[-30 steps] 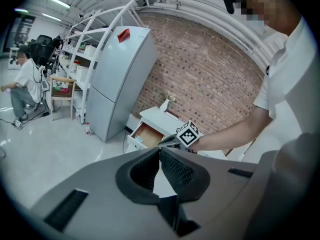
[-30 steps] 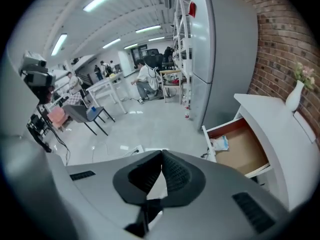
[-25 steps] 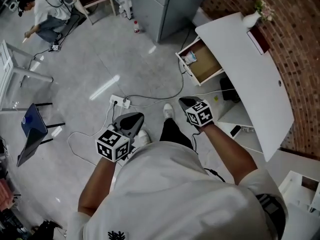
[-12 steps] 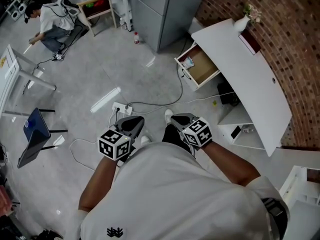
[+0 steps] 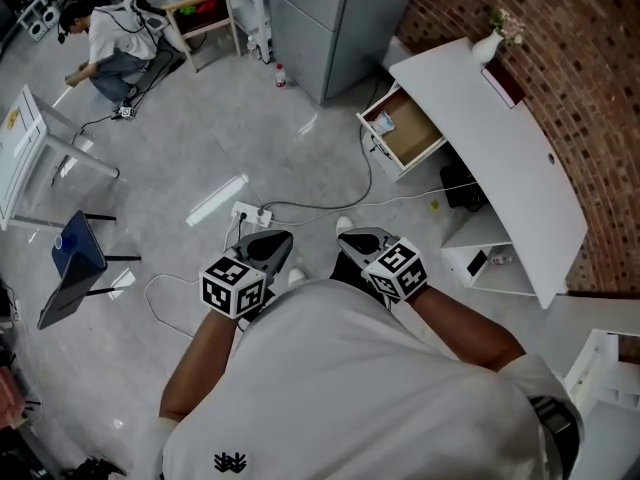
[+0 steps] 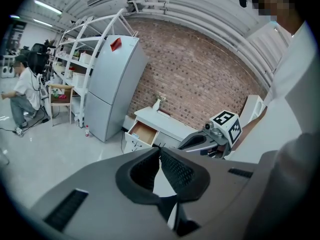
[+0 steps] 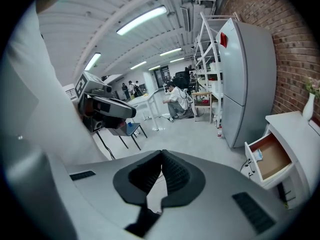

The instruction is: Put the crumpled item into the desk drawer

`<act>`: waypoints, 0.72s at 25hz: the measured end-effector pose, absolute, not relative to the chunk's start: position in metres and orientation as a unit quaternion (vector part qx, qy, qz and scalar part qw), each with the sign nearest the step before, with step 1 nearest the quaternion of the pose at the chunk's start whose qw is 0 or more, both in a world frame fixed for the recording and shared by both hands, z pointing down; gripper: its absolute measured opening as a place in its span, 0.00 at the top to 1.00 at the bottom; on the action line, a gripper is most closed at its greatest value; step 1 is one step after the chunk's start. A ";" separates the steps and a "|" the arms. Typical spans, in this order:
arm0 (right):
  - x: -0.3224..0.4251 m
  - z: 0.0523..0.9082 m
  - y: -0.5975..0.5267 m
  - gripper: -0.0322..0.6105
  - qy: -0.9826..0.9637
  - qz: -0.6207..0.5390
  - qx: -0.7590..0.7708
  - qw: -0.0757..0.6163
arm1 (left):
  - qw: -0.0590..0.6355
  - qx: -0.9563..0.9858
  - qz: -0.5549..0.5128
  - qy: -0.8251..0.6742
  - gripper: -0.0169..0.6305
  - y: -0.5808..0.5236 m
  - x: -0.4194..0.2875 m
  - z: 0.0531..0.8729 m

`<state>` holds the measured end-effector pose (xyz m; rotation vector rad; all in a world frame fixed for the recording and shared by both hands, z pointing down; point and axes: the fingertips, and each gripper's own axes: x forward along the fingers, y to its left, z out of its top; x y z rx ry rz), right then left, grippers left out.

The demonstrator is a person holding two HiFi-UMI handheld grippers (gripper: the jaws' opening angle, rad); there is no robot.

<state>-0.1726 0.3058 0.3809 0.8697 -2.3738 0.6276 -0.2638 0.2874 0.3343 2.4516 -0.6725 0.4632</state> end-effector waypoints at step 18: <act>-0.189 0.363 0.300 0.90 -0.889 0.219 0.317 0.249 | 0.275 0.911 0.169 -0.257 0.93 0.285 -0.274 0.336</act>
